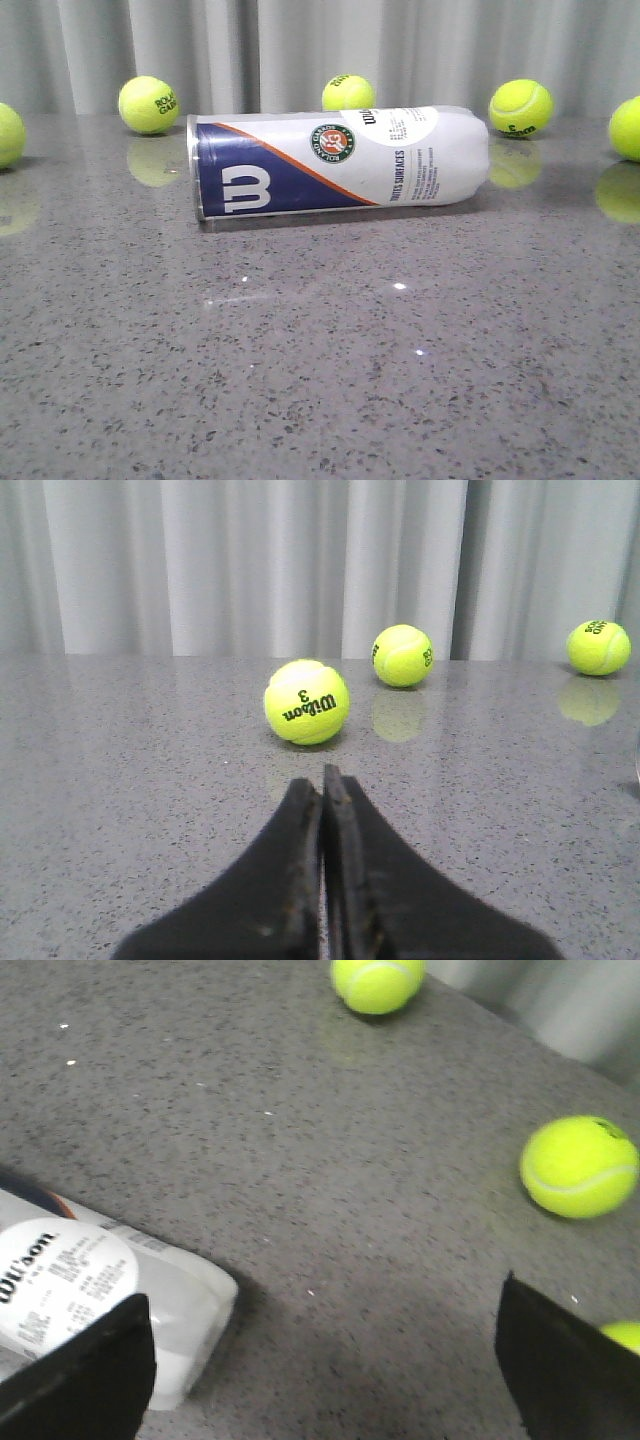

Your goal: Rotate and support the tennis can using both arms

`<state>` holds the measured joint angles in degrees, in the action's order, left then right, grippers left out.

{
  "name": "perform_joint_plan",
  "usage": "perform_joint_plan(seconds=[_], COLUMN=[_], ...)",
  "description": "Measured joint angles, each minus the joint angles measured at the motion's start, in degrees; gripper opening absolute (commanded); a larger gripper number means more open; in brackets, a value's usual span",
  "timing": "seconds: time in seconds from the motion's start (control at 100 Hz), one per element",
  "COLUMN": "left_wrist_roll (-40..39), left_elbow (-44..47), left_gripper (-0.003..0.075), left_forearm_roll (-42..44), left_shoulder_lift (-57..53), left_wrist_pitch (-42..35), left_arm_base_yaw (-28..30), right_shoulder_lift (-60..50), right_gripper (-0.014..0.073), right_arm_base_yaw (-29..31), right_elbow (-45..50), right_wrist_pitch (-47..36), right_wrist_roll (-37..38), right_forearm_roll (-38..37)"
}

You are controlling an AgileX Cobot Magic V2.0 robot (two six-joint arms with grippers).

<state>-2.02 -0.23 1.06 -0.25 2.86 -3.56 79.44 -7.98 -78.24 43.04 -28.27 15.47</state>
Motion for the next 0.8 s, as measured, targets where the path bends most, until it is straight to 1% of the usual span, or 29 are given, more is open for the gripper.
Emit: perform_joint_plan(seconds=[0.16, 0.27, 0.61, 0.8], left_wrist_roll=[0.0, 0.0, 0.0, 0.0], left_elbow=[0.0, 0.0, 0.0, 0.0], left_gripper=[-0.0021, -0.0021, -0.0021, -0.0021], left_forearm_roll=[0.0, 0.0, 0.0, 0.0], left_shoulder_lift=[0.0, 0.0, 0.0, 0.0], left_wrist_pitch=[0.0, 0.0, 0.0, 0.0], left_arm_base_yaw=[0.0, 0.0, 0.0, 0.0], right_shoulder_lift=[-9.2, -17.0, -38.8, -46.9], right_gripper=[0.0646, 0.0646, 0.0645, 0.0645], right_arm_base_yaw=[5.6, 7.7, 8.0, 8.0], right_elbow=[10.3, 18.1, 41.4, 51.1], right_wrist_pitch=[-5.3, -9.2, -23.4, -30.7], right_wrist_roll=[2.1, 3.0, 6.5, 7.3], right_forearm_roll=[0.0, 0.0, 0.1, 3.7])
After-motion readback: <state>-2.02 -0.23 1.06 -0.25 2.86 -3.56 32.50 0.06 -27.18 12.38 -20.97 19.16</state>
